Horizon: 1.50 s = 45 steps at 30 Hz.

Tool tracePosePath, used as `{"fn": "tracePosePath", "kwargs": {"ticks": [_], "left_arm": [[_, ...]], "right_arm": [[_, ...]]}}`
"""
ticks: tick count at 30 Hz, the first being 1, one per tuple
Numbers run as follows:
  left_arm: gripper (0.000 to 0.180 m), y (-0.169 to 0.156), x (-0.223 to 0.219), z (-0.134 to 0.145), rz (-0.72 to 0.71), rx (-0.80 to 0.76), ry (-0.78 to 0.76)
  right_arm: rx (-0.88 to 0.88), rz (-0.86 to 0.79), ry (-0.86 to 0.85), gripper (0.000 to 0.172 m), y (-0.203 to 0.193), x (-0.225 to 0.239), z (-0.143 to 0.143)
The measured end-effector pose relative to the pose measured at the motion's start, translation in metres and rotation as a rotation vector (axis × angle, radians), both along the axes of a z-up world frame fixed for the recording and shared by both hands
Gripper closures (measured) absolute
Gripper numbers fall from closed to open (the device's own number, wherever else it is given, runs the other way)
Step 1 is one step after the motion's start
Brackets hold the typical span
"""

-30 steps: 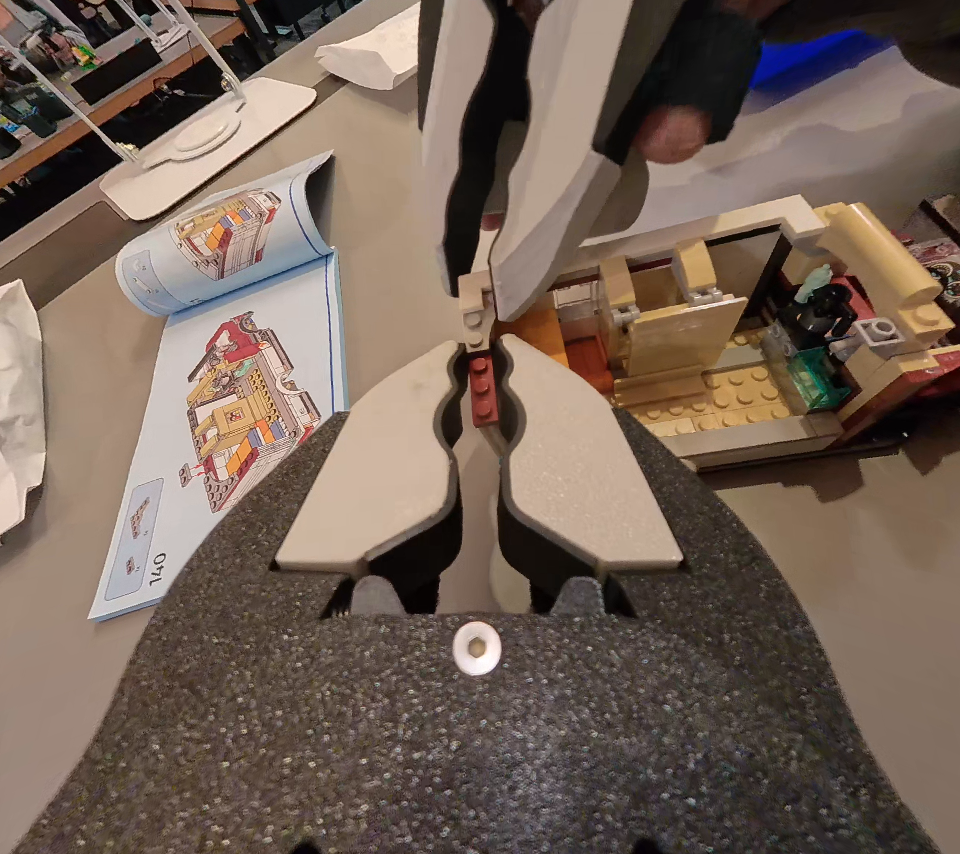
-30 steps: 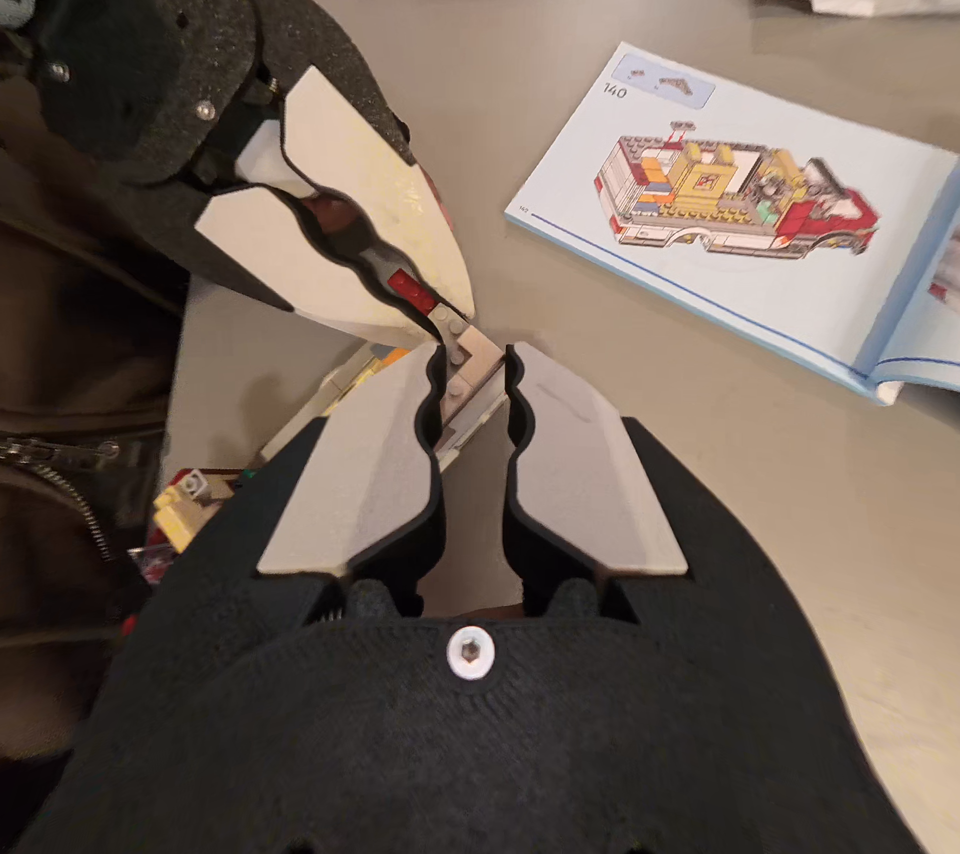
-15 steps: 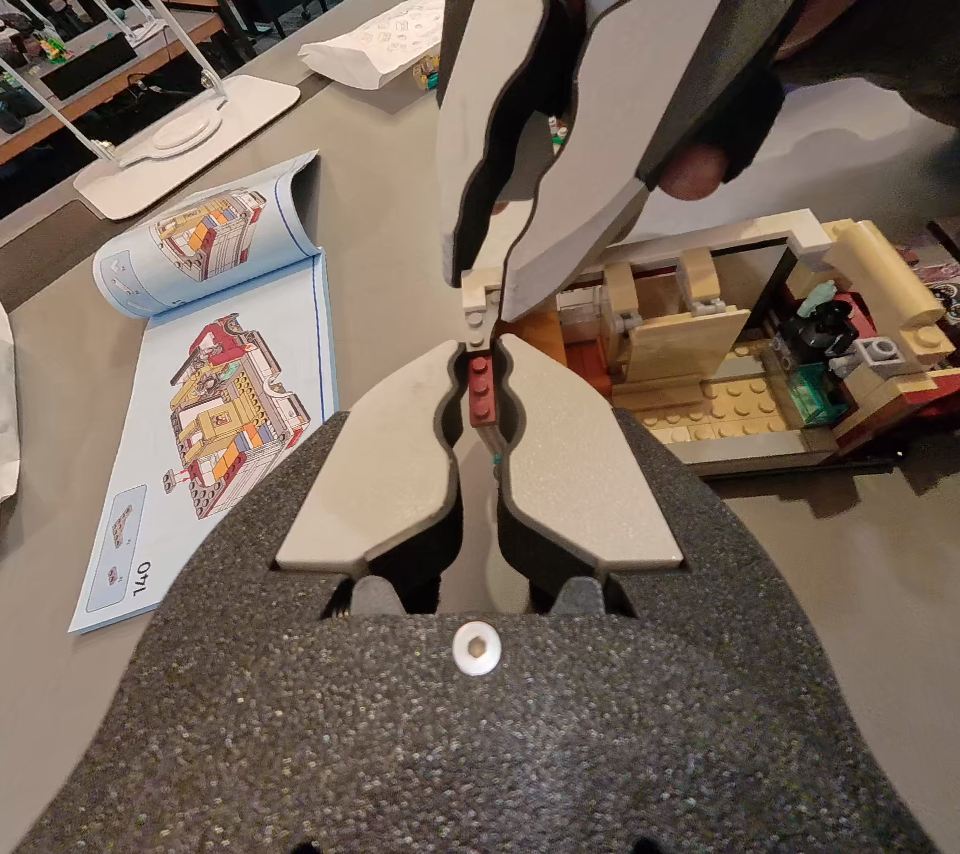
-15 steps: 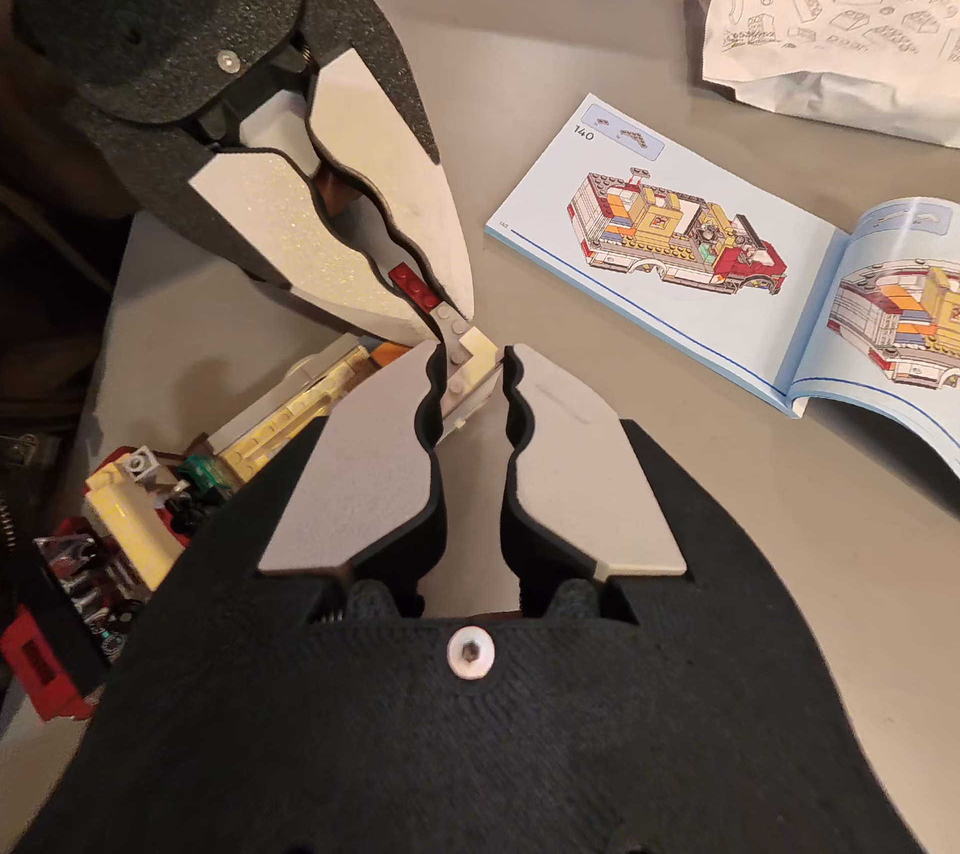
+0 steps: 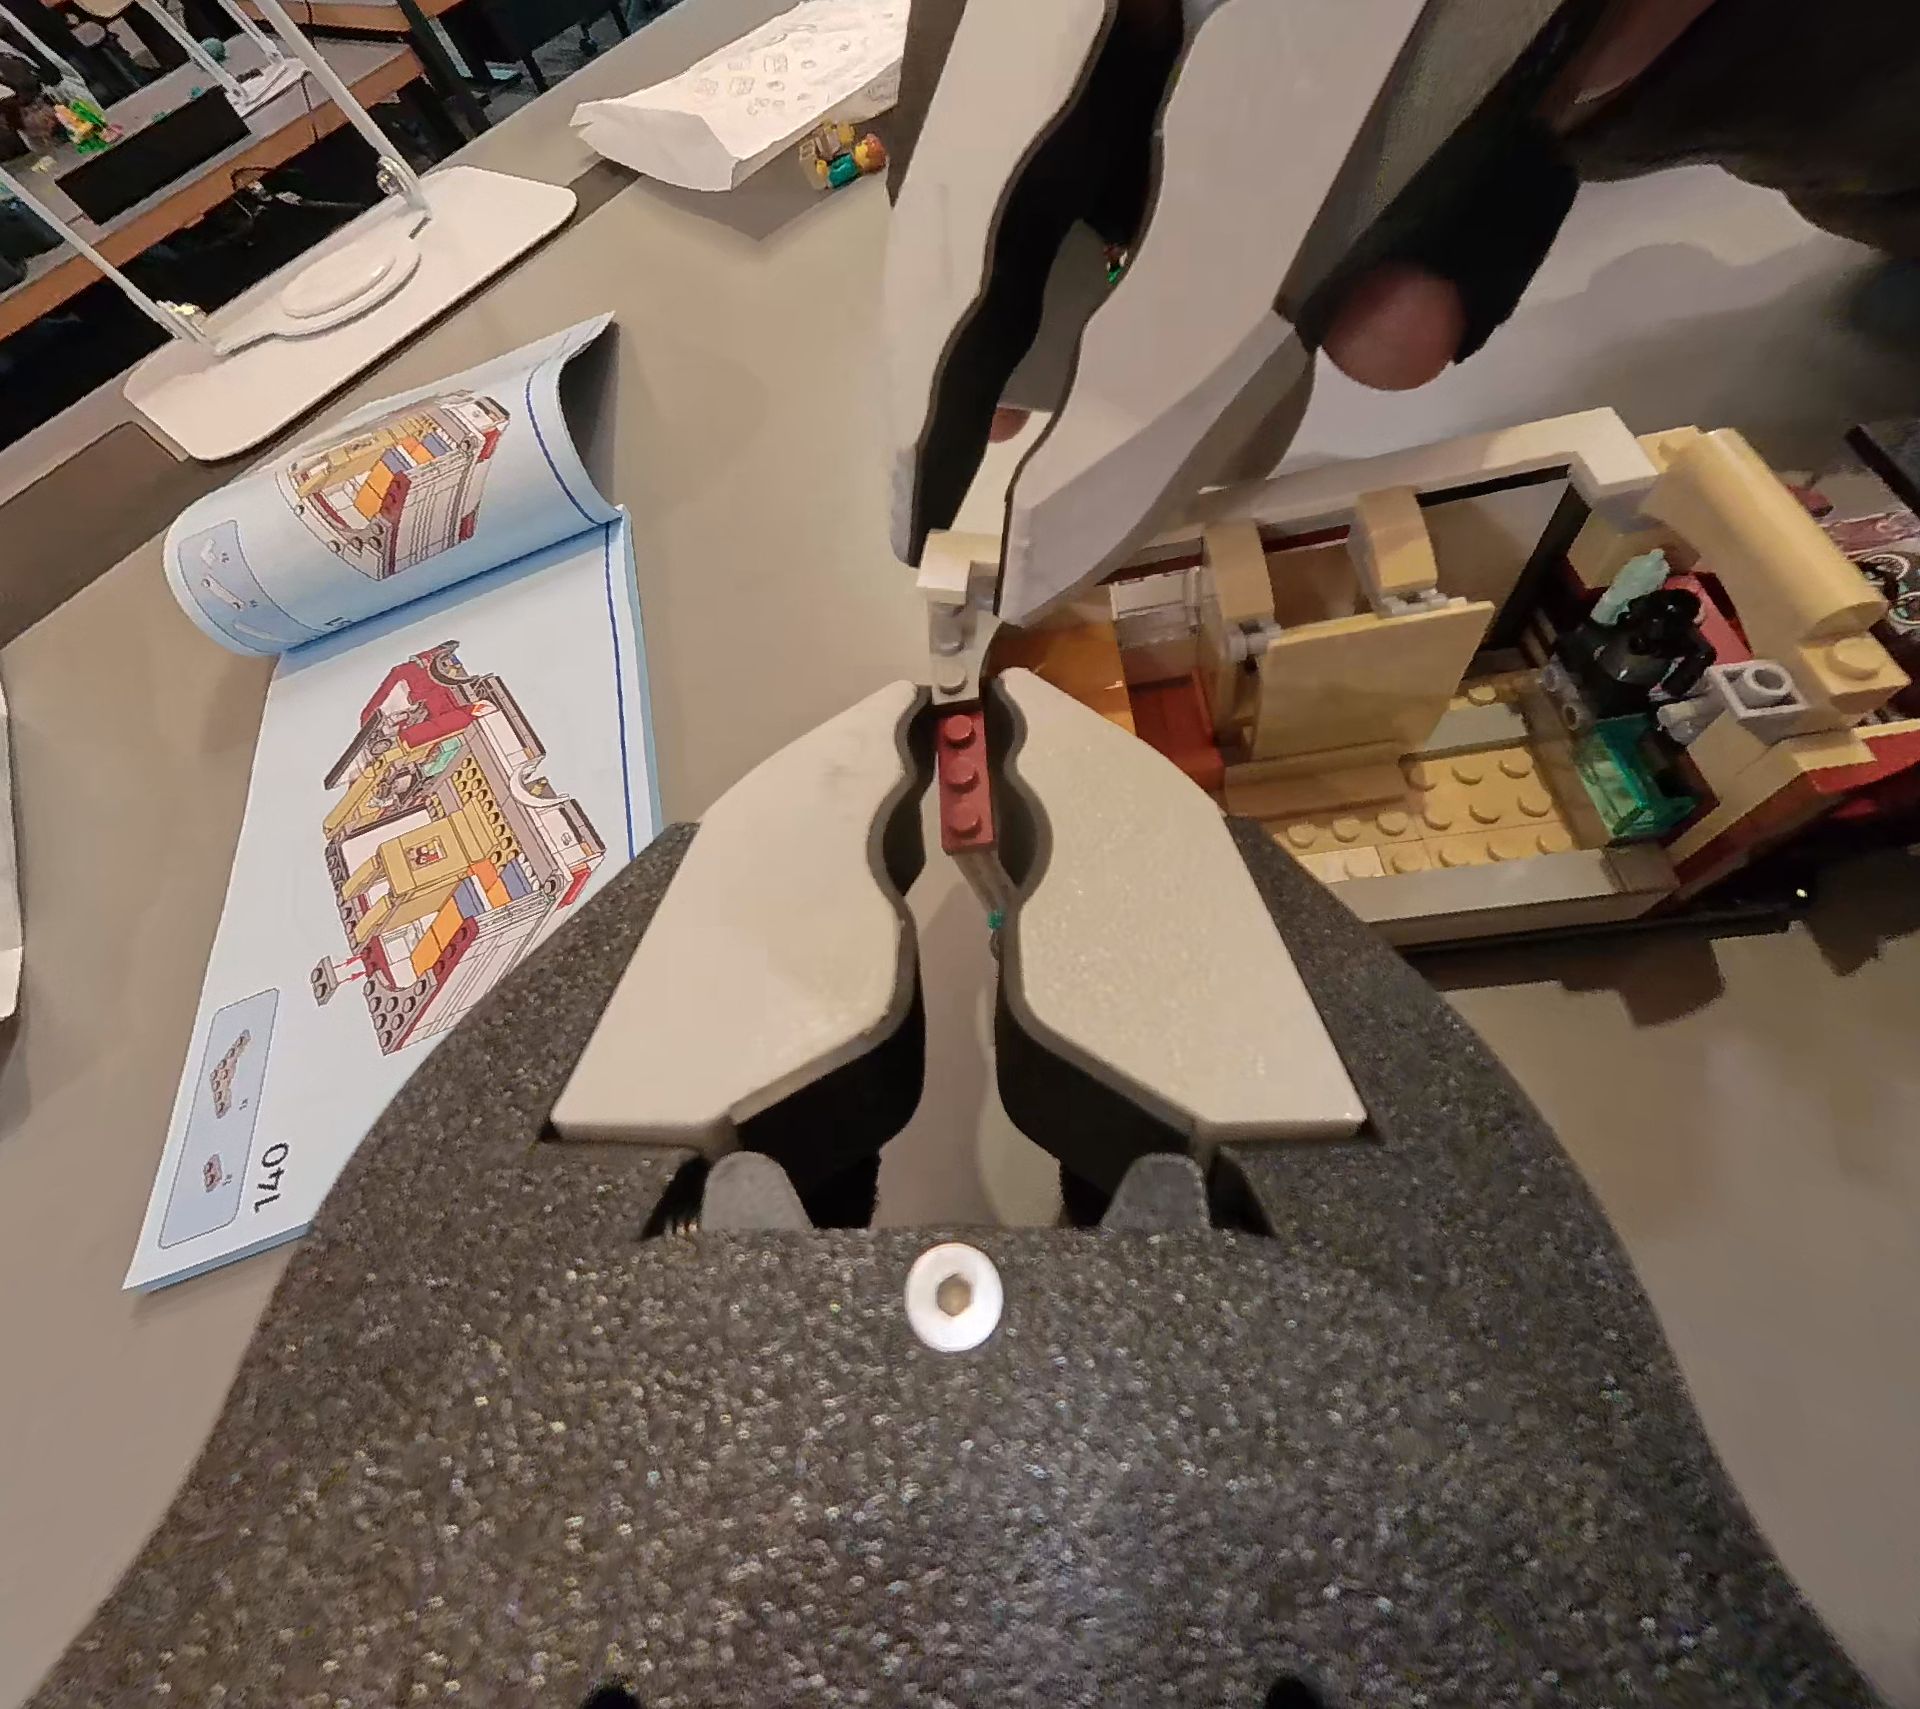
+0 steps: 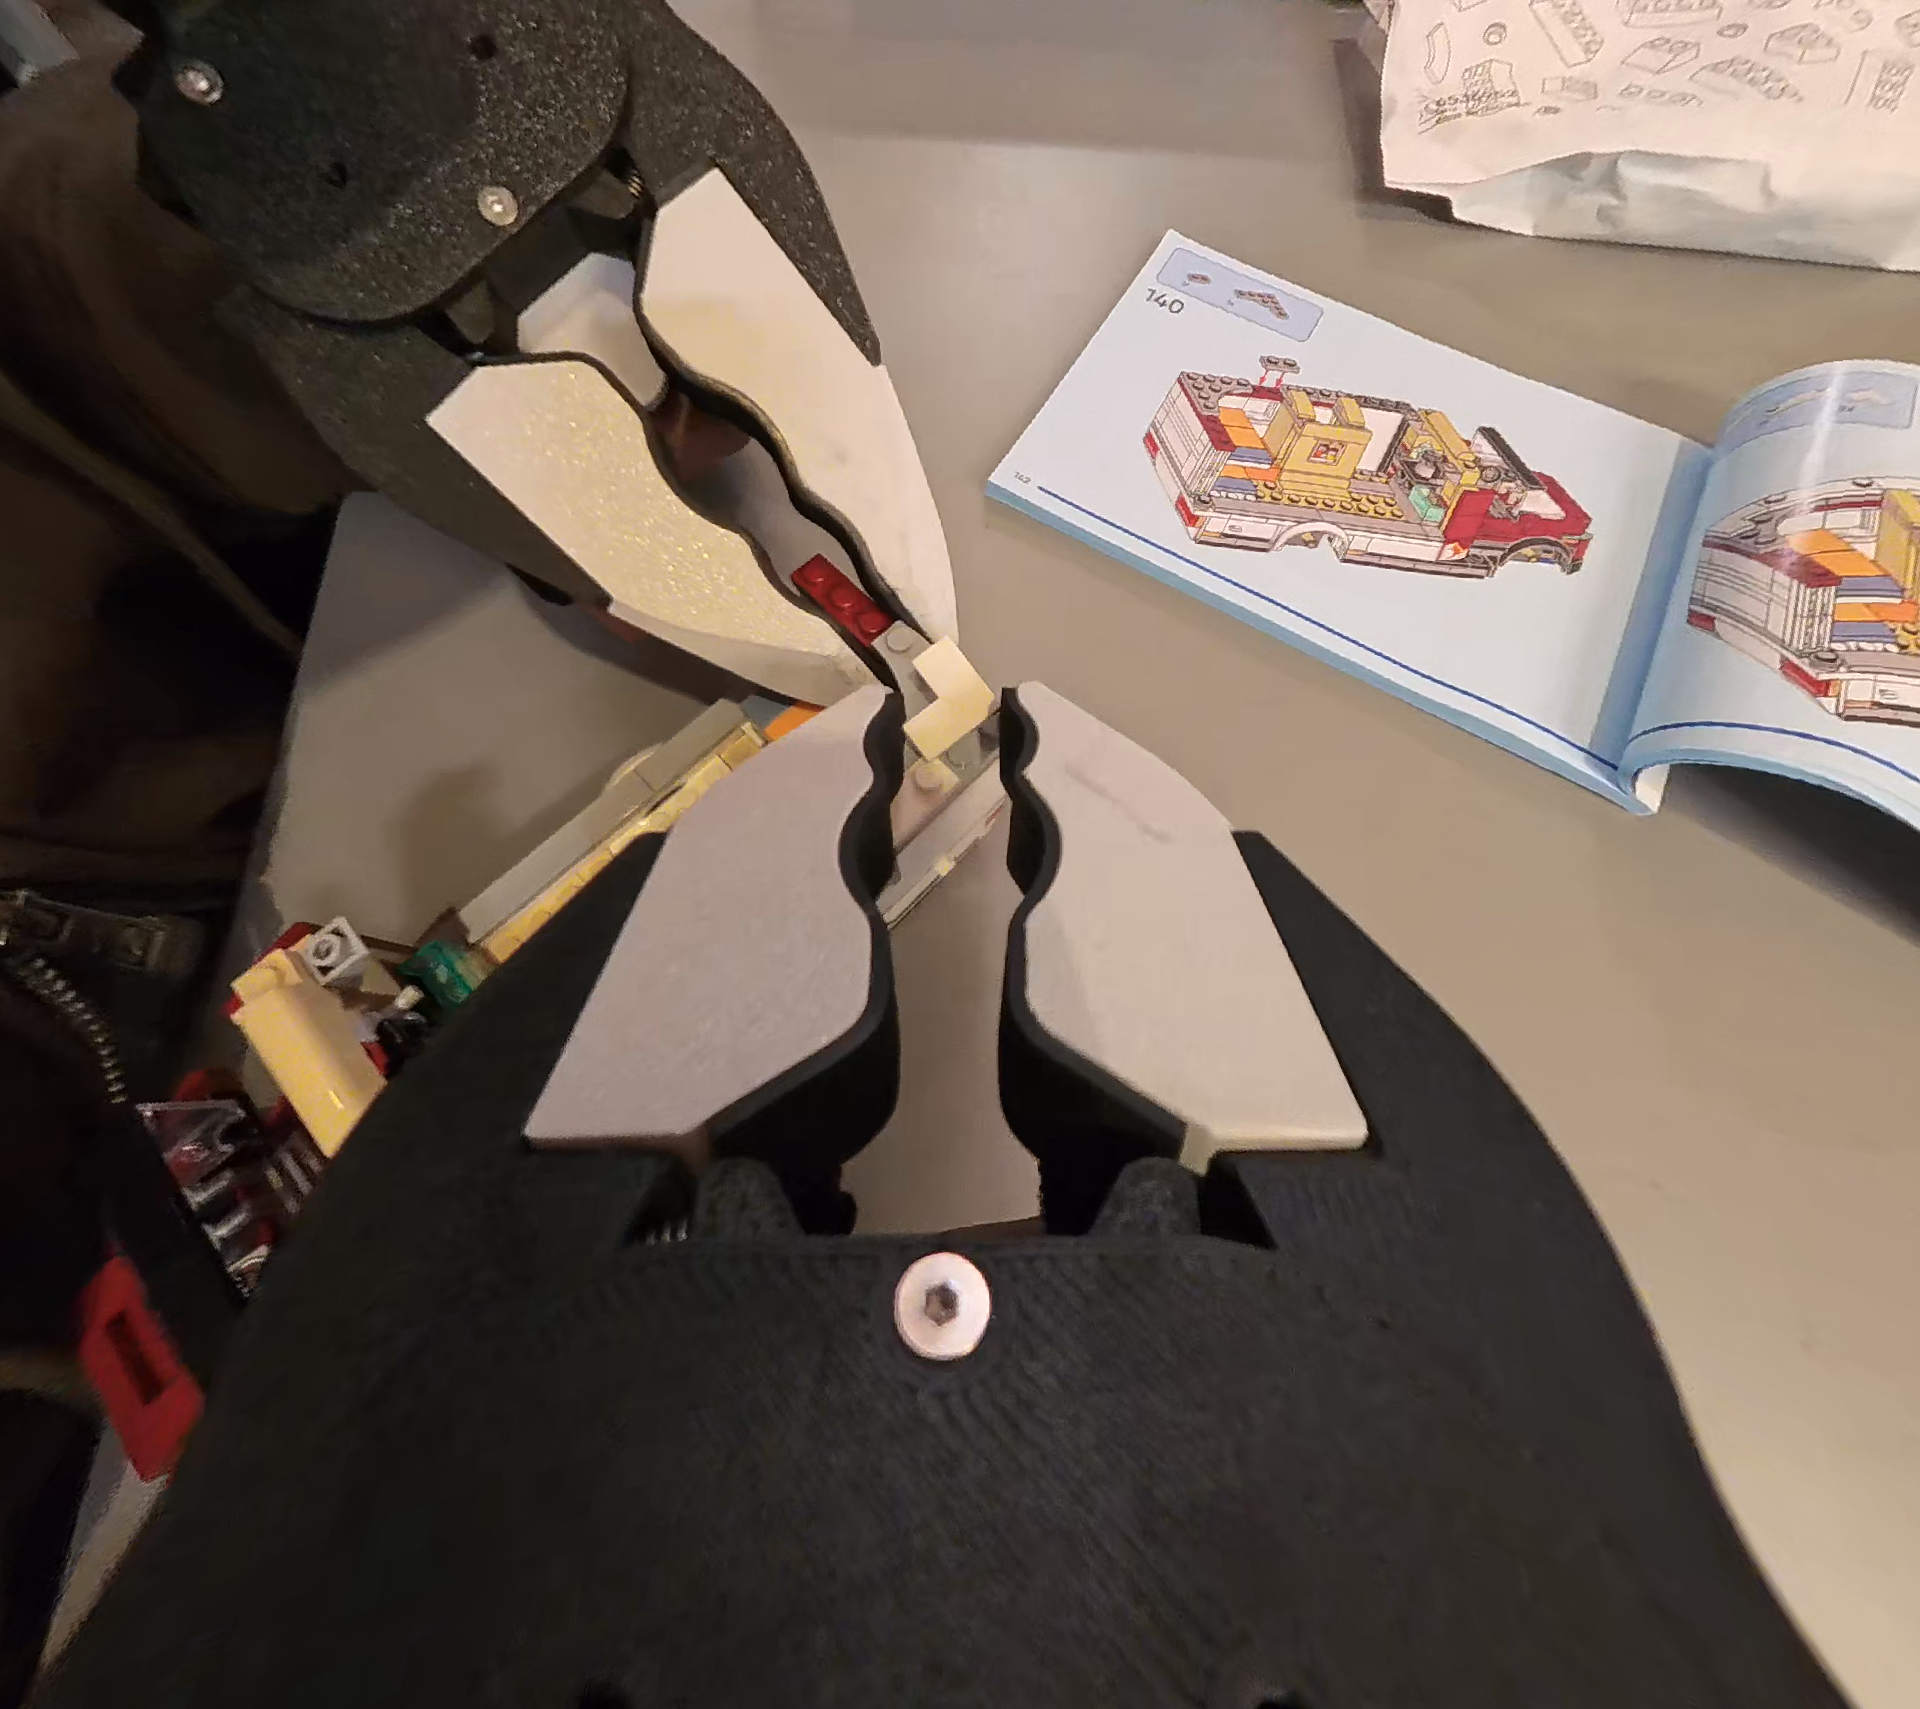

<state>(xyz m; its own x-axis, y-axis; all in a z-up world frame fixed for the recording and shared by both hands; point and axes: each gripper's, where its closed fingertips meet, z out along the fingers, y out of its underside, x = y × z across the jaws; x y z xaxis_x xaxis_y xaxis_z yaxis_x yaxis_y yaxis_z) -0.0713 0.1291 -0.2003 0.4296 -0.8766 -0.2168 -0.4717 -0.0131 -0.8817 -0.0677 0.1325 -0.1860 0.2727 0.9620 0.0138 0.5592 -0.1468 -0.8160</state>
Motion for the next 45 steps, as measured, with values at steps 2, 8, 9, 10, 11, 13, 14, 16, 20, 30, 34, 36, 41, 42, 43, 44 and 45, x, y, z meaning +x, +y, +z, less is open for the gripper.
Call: {"fn": "tracePosePath", "kwargs": {"ticks": [2, 8, 9, 10, 11, 13, 14, 16, 20, 30, 34, 36, 41, 42, 43, 44, 45], "left_arm": [[0.171, 0.0, 0.0, 0.0, -0.002, 0.002, 0.001], [0.171, 0.0, 0.0, 0.0, 0.0, 0.01, 0.003], [0.171, 0.0, 0.0, 0.0, 0.0, 0.011, 0.004], [0.171, 0.0, 0.0, 0.0, 0.001, 0.012, 0.004], [0.171, 0.0, 0.0, 0.0, 0.003, 0.014, 0.005], [0.171, 0.001, -0.001, 0.0, 0.013, 0.019, 0.006], [0.171, 0.002, -0.001, 0.0, 0.021, 0.021, 0.007], [0.171, 0.004, -0.002, 0.0, 0.035, 0.027, 0.01], [0.171, 0.006, -0.003, 0.0, 0.06, 0.043, 0.017], [0.171, 0.007, -0.003, 0.001, 0.074, 0.066, 0.026], [0.17, 0.008, -0.004, 0.001, 0.081, 0.081, 0.032], [0.17, 0.008, -0.004, 0.001, 0.087, 0.087, 0.035], [0.17, 0.008, -0.004, 0.001, 0.092, 0.098, 0.04], [0.17, 0.008, -0.004, 0.001, 0.093, 0.099, 0.04], [0.17, 0.008, -0.004, 0.001, 0.094, 0.102, 0.041], [0.17, 0.008, -0.004, 0.001, 0.094, 0.105, 0.042], [0.17, 0.008, -0.004, 0.001, 0.095, 0.108, 0.044]], "right_arm": [[-0.023, -0.005, 0.013, 0.154, -0.001, 0.0, -0.001], [-0.045, -0.019, 0.042, 0.154, -0.001, 0.0, 0.0], [-0.051, -0.024, 0.045, 0.154, -0.001, 0.0, 0.0], [-0.058, -0.029, 0.05, 0.154, -0.001, 0.001, 0.001], [-0.065, -0.037, 0.055, 0.154, 0.0, 0.002, 0.002], [-0.079, -0.06, 0.062, 0.154, 0.0, 0.004, 0.005], [-0.085, -0.069, 0.066, 0.154, 0.0, 0.006, 0.006], [-0.103, -0.096, 0.073, 0.154, 0.0, 0.01, 0.007], [-0.151, -0.153, 0.083, 0.154, -0.004, 0.016, 0.008], [-0.177, -0.211, 0.075, 0.152, -0.009, 0.017, 0.007], [-0.184, -0.233, 0.076, 0.15, -0.007, 0.02, 0.01], [-0.202, -0.241, 0.076, 0.148, -0.008, 0.022, 0.011], [-0.236, -0.237, 0.043, 0.146, -0.014, 0.018, 0.005], [-0.239, -0.238, 0.043, 0.146, -0.014, 0.016, 0.004], [-0.242, -0.244, 0.043, 0.146, -0.013, 0.015, 0.003], [-0.245, -0.255, 0.04, 0.146, -0.011, 0.015, 0.003], [-0.247, -0.268, 0.039, 0.146, -0.009, 0.015, 0.002]]}}
